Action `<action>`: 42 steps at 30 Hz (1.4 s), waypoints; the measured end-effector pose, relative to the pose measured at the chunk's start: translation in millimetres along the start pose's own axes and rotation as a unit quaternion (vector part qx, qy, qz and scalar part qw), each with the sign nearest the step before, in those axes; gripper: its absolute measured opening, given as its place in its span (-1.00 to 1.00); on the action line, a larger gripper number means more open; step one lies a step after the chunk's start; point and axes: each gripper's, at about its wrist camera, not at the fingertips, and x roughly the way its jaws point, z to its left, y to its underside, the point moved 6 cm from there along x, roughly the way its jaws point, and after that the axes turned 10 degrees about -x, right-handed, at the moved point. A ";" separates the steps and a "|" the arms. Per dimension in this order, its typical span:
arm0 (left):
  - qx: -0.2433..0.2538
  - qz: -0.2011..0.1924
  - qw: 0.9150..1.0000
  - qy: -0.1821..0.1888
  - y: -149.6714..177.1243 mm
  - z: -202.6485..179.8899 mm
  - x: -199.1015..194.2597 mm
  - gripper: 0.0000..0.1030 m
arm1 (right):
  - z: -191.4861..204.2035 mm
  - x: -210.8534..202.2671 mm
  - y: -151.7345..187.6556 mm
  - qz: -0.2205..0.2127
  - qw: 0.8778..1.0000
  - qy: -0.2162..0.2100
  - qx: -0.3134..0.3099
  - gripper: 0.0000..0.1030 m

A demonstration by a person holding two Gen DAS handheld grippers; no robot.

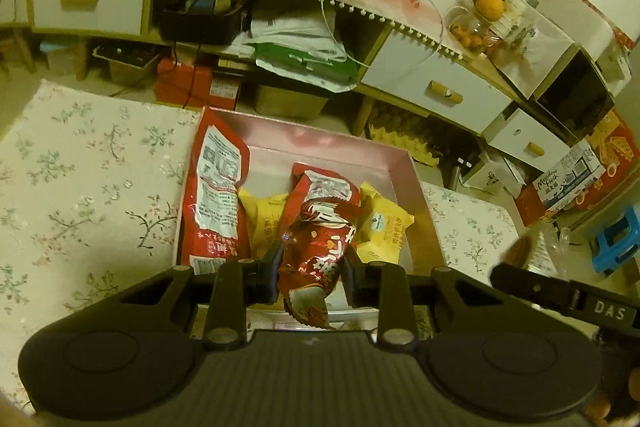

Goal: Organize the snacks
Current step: 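Drop the red candy into the box while the right tool drops the white packet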

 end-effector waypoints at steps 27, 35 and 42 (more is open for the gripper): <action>-0.020 -0.020 0.999 -0.014 -9.8 30.3 -10.2 0.08 | 2.8 20.0 -8.8 -0.017 0.999 0.007 0.031 0.25; -0.010 -0.001 1.000 -0.011 8.9 16.0 -29.1 0.15 | 9.1 -8.3 -3.1 0.001 1.000 0.014 0.018 0.26; 0.027 0.006 1.000 -0.011 34.9 -0.4 -54.5 0.28 | 27.6 -42.0 14.4 0.014 0.999 0.009 -0.028 0.33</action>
